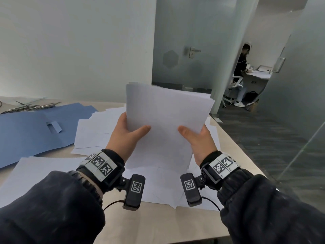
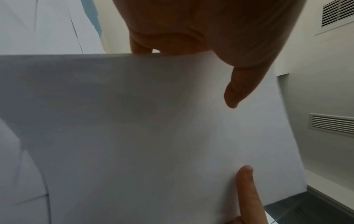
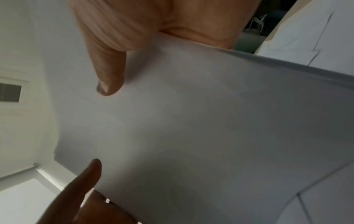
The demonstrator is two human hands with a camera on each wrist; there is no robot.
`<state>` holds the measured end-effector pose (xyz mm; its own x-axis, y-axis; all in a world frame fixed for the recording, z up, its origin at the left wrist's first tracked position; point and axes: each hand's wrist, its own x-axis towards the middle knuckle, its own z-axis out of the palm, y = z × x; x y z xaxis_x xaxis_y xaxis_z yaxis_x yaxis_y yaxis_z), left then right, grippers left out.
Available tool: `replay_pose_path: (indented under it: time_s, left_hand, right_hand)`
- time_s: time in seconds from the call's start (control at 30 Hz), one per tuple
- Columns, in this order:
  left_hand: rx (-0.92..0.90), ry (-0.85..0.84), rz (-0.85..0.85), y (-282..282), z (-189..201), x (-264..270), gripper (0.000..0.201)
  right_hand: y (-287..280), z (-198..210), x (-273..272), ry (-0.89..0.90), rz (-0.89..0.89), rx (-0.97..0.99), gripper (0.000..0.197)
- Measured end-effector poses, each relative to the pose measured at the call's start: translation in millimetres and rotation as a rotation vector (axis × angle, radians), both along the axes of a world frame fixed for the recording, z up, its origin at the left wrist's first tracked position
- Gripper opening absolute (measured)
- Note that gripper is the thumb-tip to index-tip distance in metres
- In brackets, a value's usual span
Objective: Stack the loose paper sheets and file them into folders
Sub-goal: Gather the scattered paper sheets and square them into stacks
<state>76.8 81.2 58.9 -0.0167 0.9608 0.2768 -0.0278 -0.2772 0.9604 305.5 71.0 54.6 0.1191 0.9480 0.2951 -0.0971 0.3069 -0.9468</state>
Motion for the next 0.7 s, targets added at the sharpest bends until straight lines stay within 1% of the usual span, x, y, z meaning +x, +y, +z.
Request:
replay_pose_path:
  time_s: [0.07, 0.2, 0.3, 0.37, 0.5, 0.53, 0.6, 0.67, 0.7]
  left_hand:
    - [-0.008, -0.022, -0.004, 2, 0, 0, 0.058]
    - [-0.092, -0.047, -0.002, 5, -14, -6, 0.056]
    - [-0.199, -0.037, -0.036, 8, -28, -5, 0.056]
    - [-0.238, -0.026, -0.059, 8, -31, -5, 0.047]
    - [-0.229, -0.048, -0.060, 4, -23, -15, 0.028]
    - [-0.225, -0.055, -0.056, 1, -20, -19, 0.028]
    - [-0.224, -0.050, -0.036, -4, -14, -31, 0.037]
    - [-0.217, -0.033, 0.000, -9, -9, -47, 0.042]
    - [-0.210, -0.024, 0.023, -12, -6, -57, 0.039]
  right_hand:
    - [2, 0, 0, 0.034, -0.011, -0.014, 0.054]
    - [0, -17, 4, 0.008, -0.005, -0.082, 0.047]
    - [-5, -30, 3, -0.060, -0.004, -0.153, 0.030]
    - [-7, -32, -1, -0.125, -0.020, -0.168, 0.017]
    - [-6, -22, -10, -0.118, -0.024, -0.198, 0.019]
    - [-7, -19, -14, -0.129, -0.020, -0.205, 0.018]
    - [-5, -15, -21, -0.135, -0.009, -0.220, 0.020]
    - [-3, -11, -35, -0.151, -0.002, -0.246, 0.029]
    - [-2, -10, -44, -0.168, 0.001, -0.260, 0.036]
